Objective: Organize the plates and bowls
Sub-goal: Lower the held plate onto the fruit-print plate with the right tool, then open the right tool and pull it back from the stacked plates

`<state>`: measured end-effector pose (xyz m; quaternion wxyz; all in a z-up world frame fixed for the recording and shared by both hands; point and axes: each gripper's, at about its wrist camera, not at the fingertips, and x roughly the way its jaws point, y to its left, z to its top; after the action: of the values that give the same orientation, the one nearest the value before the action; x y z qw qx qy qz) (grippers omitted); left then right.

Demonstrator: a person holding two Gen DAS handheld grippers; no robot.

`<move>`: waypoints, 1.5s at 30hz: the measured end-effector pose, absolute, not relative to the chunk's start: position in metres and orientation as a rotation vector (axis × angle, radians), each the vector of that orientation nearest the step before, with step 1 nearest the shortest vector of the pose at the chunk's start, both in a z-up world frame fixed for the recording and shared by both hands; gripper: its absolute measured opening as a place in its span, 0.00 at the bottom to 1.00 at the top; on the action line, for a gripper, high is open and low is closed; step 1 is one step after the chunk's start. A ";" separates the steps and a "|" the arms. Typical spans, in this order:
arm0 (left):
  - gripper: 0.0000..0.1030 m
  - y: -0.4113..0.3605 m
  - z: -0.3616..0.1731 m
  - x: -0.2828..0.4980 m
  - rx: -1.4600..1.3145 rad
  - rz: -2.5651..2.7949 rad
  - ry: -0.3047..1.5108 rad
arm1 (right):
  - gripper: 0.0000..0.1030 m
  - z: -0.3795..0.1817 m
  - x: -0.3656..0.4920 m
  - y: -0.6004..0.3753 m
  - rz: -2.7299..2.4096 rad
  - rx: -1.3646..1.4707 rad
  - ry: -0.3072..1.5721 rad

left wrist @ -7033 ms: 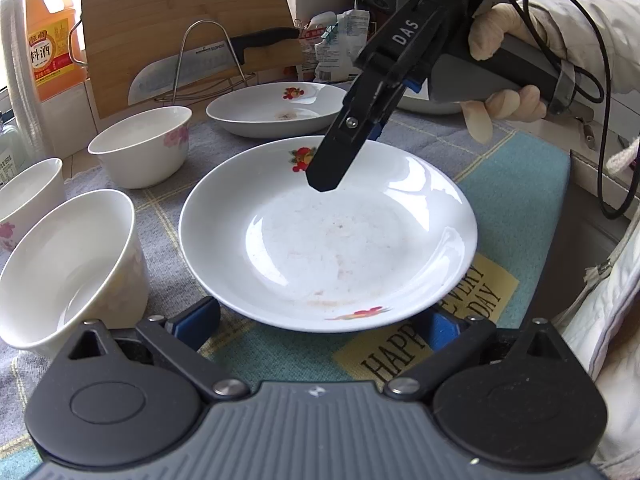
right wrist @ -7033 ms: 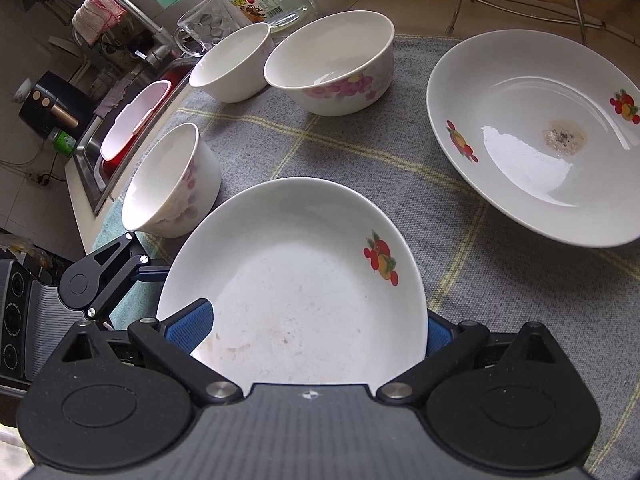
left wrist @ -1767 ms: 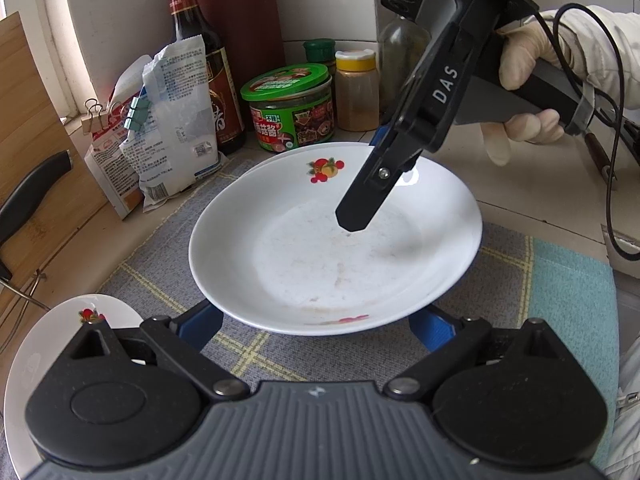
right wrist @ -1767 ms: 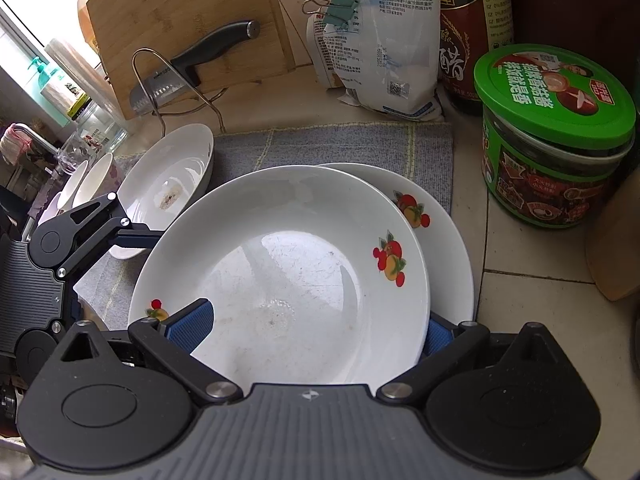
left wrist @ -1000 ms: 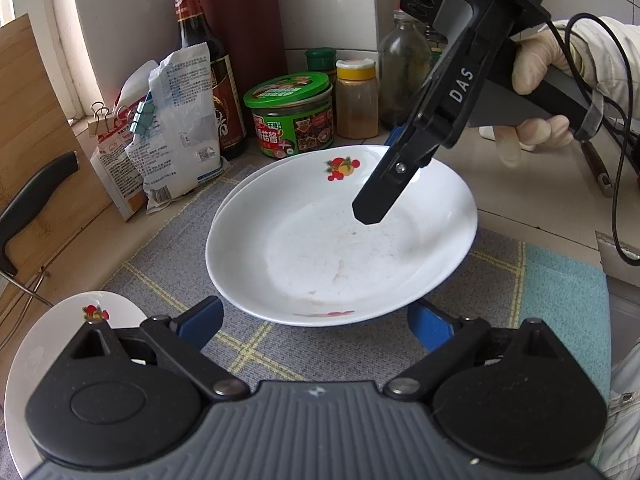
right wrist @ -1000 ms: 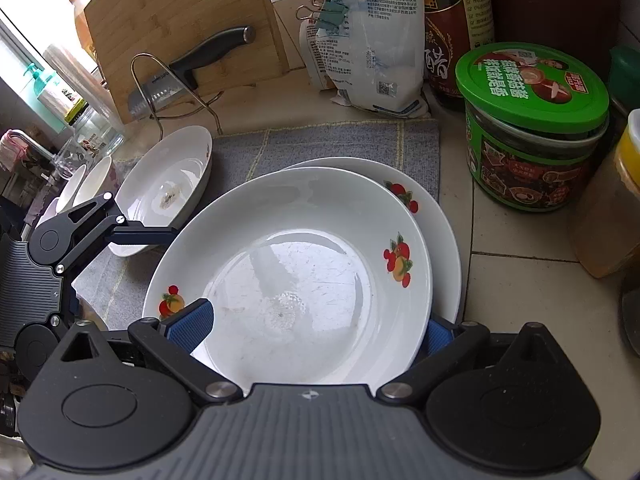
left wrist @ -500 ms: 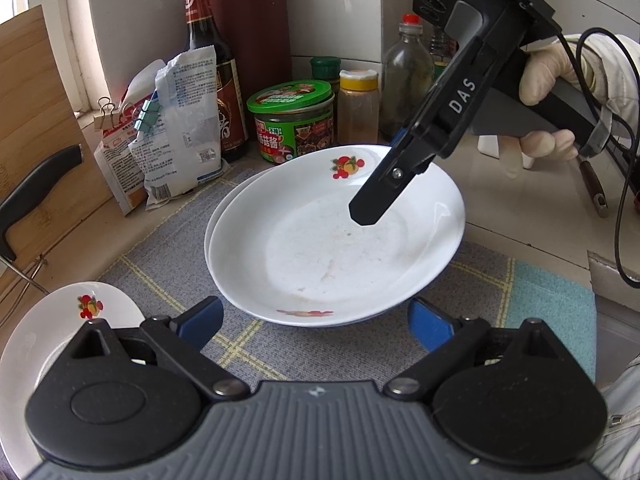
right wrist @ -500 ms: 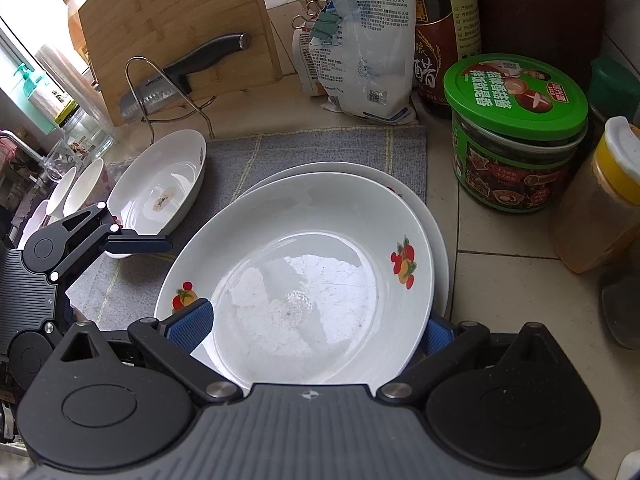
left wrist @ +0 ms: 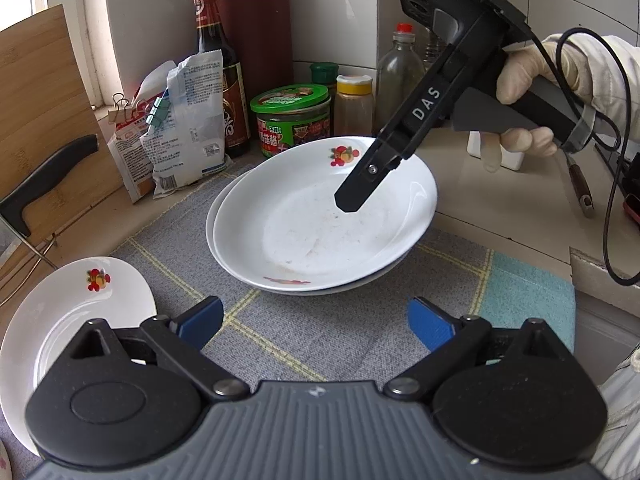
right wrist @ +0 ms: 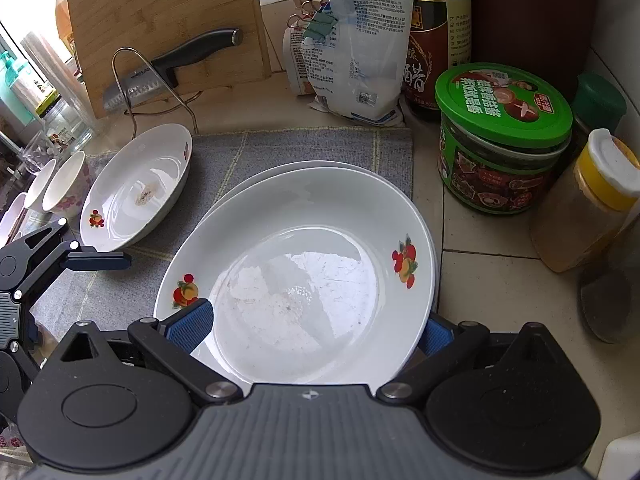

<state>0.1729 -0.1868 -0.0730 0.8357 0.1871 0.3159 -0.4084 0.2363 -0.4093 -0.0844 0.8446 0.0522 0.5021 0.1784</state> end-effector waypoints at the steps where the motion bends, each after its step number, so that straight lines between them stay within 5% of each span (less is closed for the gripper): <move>1: 0.96 -0.185 -0.073 0.171 0.394 -0.863 0.668 | 1.00 -0.084 0.236 -0.408 0.372 0.104 1.061; 17: 0.96 -0.166 -0.073 0.149 0.364 -0.843 0.664 | 1.00 -0.086 0.221 -0.400 0.283 0.041 1.088; 45: 0.97 -0.093 -0.074 0.130 0.215 -0.265 0.802 | 1.00 -0.066 0.202 -0.285 0.689 -0.079 0.834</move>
<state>0.1295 -0.0926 -0.0742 0.9065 0.1042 0.3885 -0.1281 0.2017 -0.2847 -0.0659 0.8566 -0.0375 0.3967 0.3279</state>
